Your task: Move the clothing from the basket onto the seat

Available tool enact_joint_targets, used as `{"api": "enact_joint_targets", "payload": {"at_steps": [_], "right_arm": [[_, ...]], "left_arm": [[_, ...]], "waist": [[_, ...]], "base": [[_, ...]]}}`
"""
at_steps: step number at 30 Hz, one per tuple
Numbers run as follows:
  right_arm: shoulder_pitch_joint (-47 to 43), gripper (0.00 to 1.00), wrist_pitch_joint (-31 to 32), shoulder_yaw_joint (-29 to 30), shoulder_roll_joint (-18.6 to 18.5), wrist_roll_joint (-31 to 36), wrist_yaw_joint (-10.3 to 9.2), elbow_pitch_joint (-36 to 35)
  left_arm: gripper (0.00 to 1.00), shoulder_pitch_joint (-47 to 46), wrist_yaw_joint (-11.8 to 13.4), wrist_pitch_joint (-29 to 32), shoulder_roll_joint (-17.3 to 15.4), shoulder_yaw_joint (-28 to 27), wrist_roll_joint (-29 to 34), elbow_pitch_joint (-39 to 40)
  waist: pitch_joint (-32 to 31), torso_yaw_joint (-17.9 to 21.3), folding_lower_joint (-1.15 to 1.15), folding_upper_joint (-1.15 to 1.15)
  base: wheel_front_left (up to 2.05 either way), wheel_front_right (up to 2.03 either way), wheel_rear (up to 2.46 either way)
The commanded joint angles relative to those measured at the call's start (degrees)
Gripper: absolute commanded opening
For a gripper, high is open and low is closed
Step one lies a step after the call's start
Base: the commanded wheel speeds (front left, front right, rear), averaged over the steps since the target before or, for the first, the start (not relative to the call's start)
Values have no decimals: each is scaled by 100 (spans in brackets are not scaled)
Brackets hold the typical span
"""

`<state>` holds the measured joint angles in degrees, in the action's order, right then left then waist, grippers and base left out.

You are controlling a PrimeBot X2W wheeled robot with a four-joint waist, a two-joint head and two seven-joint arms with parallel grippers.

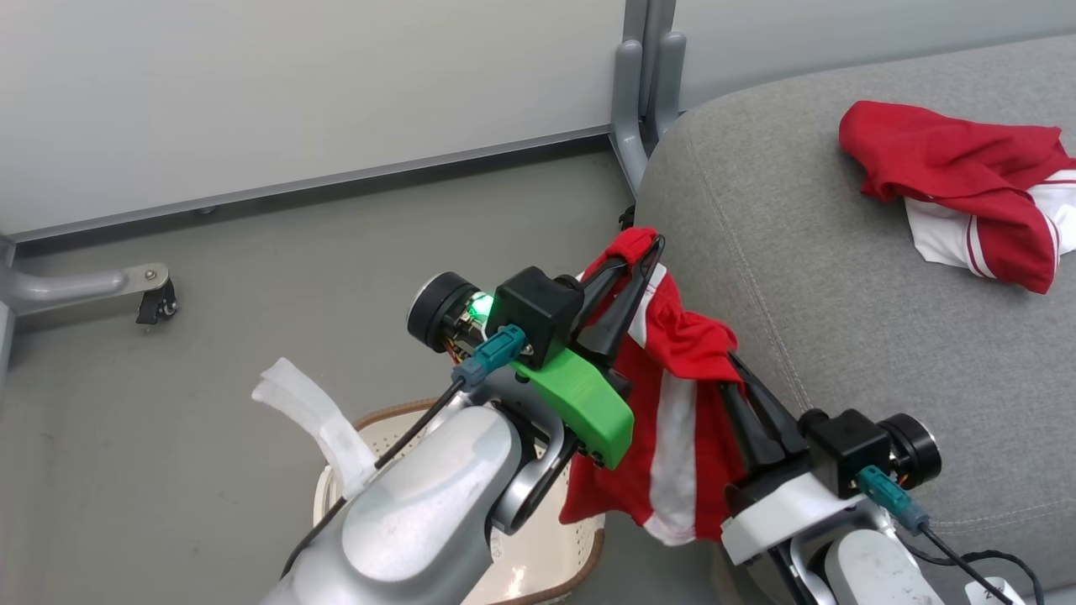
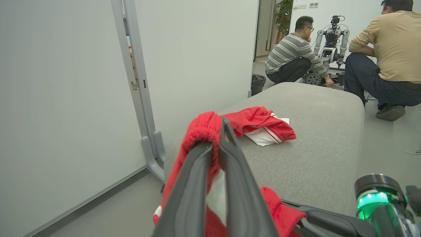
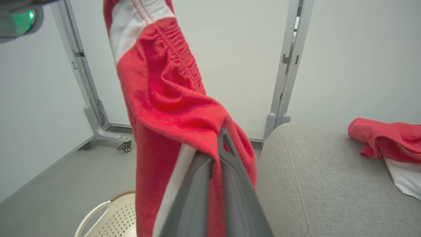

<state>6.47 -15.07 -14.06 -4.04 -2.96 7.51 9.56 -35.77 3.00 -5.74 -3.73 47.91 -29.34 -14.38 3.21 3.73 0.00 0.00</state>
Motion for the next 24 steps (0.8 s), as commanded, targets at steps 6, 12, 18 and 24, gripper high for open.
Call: {"api": "enact_joint_targets", "payload": {"at_steps": [6, 12, 18, 24], "right_arm": [[-8, 0, -16, 275, 28, -8, -4, -38], [-11, 0, -16, 511, 50, 20, -4, -97], [-55, 0, -16, 779, 81, 56, -4, -198], [-74, 0, -16, 920, 105, 78, -4, -192]], "left_arm": [[100, 55, 28, 103, -72, 4, -97, -22], [100, 65, 21, 172, -143, 35, -125, -15], [100, 95, -67, 328, -182, 135, -174, -9], [100, 121, -165, 551, -252, 239, -271, 49]], "waist": [[44, -43, 0, 0], [72, -37, 0, 0], [60, -9, 0, 0], [24, 12, 0, 0]], "base": [[0, 0, 0], [0, 0, 0], [0, 0, 0], [0, 0, 0]]}}
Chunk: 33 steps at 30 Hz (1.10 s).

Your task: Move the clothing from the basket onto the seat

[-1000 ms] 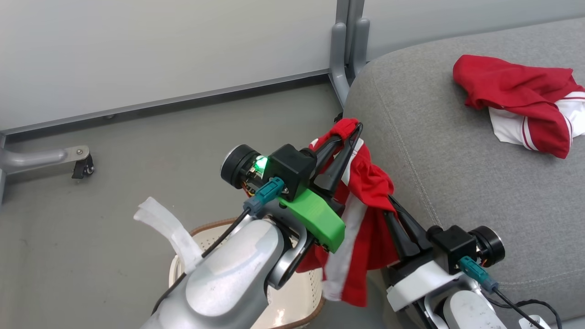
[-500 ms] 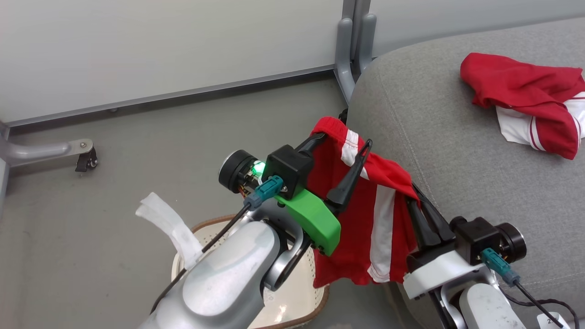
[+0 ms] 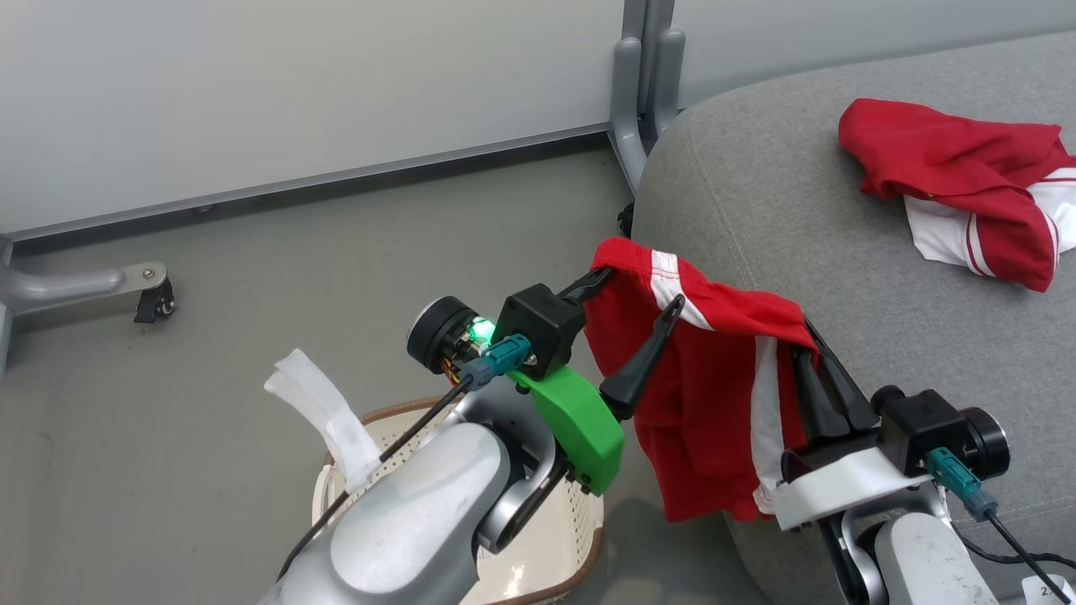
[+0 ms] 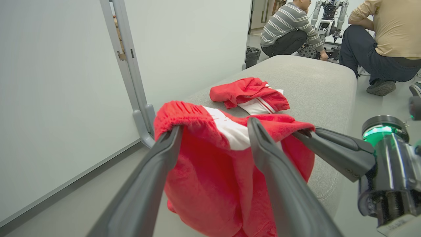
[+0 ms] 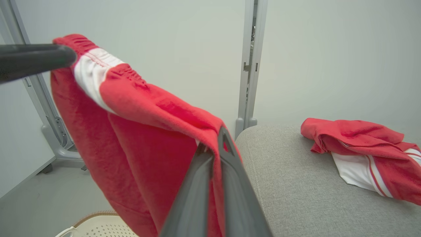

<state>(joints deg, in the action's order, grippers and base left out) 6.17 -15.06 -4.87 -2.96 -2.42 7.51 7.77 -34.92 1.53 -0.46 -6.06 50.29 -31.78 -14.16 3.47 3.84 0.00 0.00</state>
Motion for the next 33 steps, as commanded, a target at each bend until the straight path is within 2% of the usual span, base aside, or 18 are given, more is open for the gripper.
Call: {"api": "enact_joint_targets", "payload": {"at_steps": [1, 27, 33], "right_arm": [[-45, 0, -17, 6, 0, 26, -4, -10], [-167, 0, -17, 179, 4, -13, -4, 30], [-63, 0, -17, 180, 0, -107, -4, -59]], "left_arm": [[100, 37, -15, 23, -28, 3, -34, 36], [100, 153, 51, -66, -88, 87, -155, 133], [100, 134, 104, -127, -142, 65, -116, 152]], "waist": [[-6, 3, 0, 0], [-136, 30, 0, 0], [-66, 181, 0, 0]], "base": [[0, 0, 0], [0, 0, 0], [0, 0, 0]]}}
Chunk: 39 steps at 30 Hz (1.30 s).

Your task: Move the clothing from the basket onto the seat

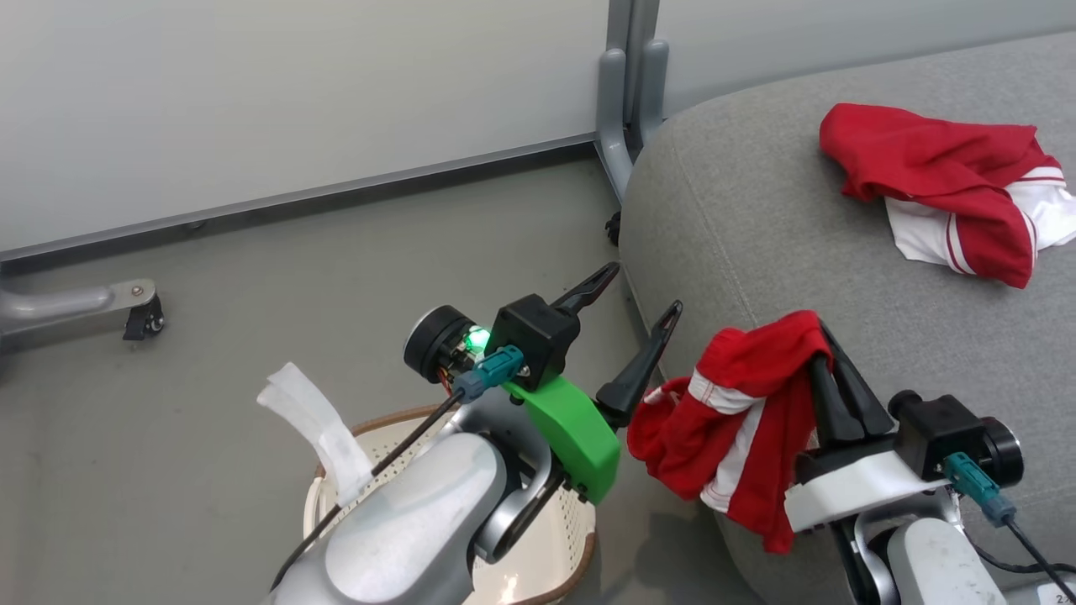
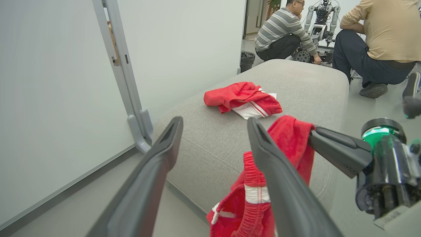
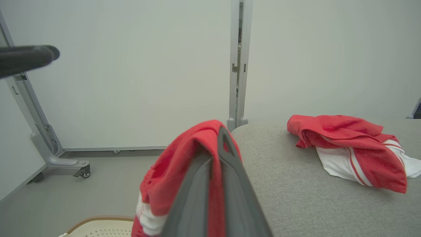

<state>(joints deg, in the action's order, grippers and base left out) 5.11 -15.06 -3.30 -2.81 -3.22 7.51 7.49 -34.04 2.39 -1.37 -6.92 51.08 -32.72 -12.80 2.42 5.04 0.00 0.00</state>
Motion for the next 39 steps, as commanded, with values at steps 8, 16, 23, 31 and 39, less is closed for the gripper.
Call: {"api": "enact_joint_targets", "payload": {"at_steps": [8, 16, 23, 31, 39], "right_arm": [[286, 0, -17, 292, -13, -245, -4, -460], [391, 0, -17, 629, -9, -282, -4, -882], [526, 0, -17, 980, -8, -505, -4, -1023], [1207, 0, -17, 1629, -7, -559, -4, -816], [2715, 0, -17, 2215, -737, -844, -3, -550]], "left_arm": [[100, -129, 24, 3, -232, 24, 130, 115], [100, -251, -218, -11, -317, 199, 198, 241], [100, -344, -278, -29, -416, 255, 258, 297], [100, -617, -257, 37, -404, 326, 397, 404], [100, -932, -319, 34, -455, 338, 559, 447]], "waist": [[407, 815, 0, 0], [929, 1669, 0, 0], [1413, 2031, 0, 0], [2182, 1823, 0, 0], [3025, 1266, 0, 0]], "base": [[0, 0, 0], [0, 0, 0], [0, 0, 0], [0, 0, 0], [0, 0, 0]]}}
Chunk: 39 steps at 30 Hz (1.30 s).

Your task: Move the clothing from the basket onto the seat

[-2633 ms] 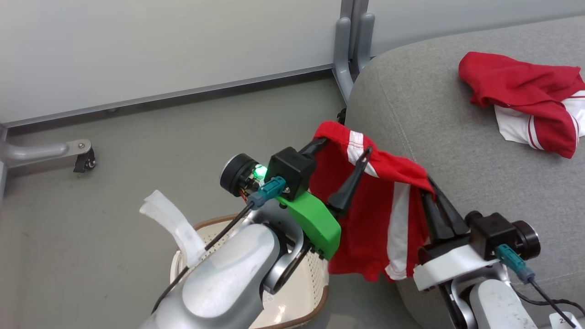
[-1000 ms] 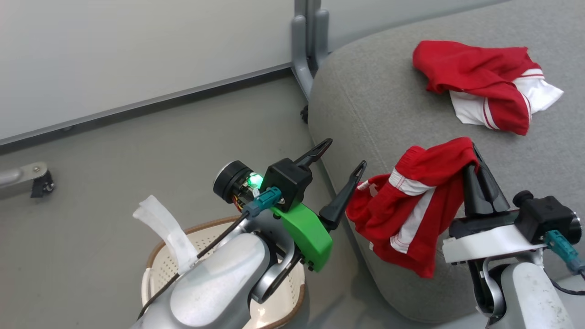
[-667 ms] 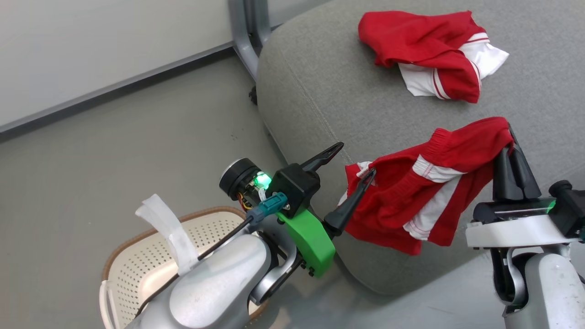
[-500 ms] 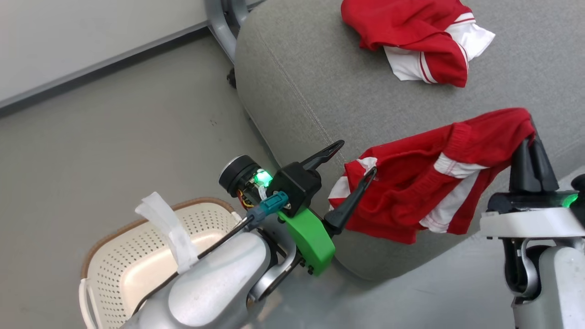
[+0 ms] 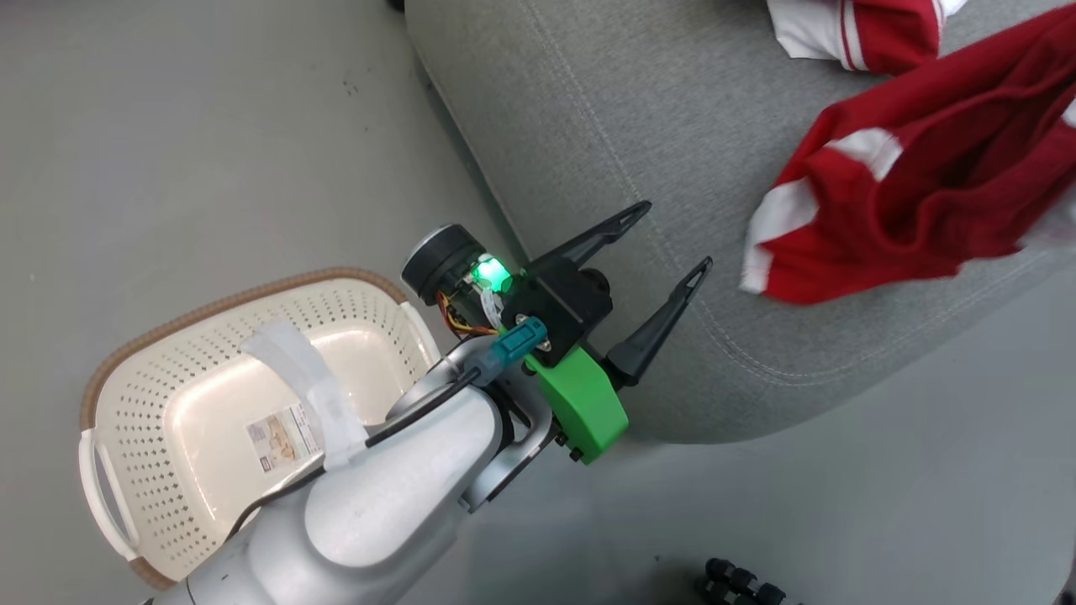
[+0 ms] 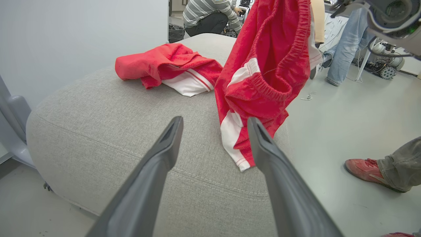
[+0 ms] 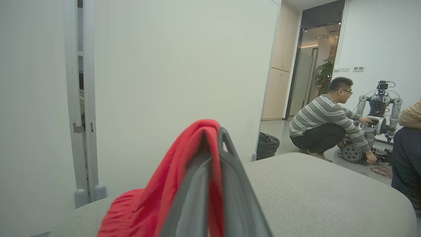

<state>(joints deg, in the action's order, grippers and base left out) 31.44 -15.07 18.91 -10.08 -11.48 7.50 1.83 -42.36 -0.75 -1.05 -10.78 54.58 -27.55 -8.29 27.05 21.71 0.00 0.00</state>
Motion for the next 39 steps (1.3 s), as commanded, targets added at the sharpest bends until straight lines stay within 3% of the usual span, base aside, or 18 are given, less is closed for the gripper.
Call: {"api": "enact_joint_targets", "payload": {"at_steps": [1, 9, 14, 19, 20, 21, 25, 30, 35, 39], "right_arm": [[300, 0, -15, 10, -226, -51, -3, 114], [2086, 0, -16, 281, -1809, -496, -3, 1134], [2875, 0, -15, 201, -2245, -545, -2, 2011], [3054, 0, -16, -288, -2051, -428, -4, 2850], [3031, 40, -16, -317, -1988, -361, -3, 3010], [3005, 100, -16, -283, -1909, -324, -4, 3130], [2698, 100, -16, -210, -1494, -76, -4, 3103], [1666, 100, -16, -577, -823, 51, -4, 2391], [635, 100, -16, -1248, -298, -88, -4, 1760], [-51, 100, -15, -1857, -175, -94, -4, 1489]], "left_arm": [[100, -143, -9, -4, -67, -8, 72, -4], [100, -393, -47, -130, -42, -15, 169, 99], [100, -539, -69, -220, 14, -6, 208, 58], [100, -595, -75, -320, 83, 36, 243, -64], [100, -595, -80, -350, 116, 52, 242, -94], [100, -594, -74, -375, 139, 54, 240, -118], [100, -474, -38, -511, 171, 37, 168, -252], [100, -164, 68, -956, 129, -108, 31, -482], [100, 281, 246, -1337, 174, -539, -244, -793], [100, 673, 310, -1418, 241, -1043, -323, -1055]], "waist": [[658, -482, 0, 0], [1271, -955, 0, 0], [1573, -1152, 0, 0], [1639, -1251, 0, 0], [1622, -1283, 0, 0], [1604, -1303, 0, 0], [1396, -1369, 0, 0], [819, -1383, 0, 0], [210, -1405, 0, 0], [-264, -1561, 0, 0]], "base": [[0, 0, 0], [0, 0, 0], [0, 0, 0], [0, 0, 0], [0, 0, 0], [0, 0, 0], [0, 0, 0], [0, 0, 0], [0, 0, 0], [0, 0, 0]]}}
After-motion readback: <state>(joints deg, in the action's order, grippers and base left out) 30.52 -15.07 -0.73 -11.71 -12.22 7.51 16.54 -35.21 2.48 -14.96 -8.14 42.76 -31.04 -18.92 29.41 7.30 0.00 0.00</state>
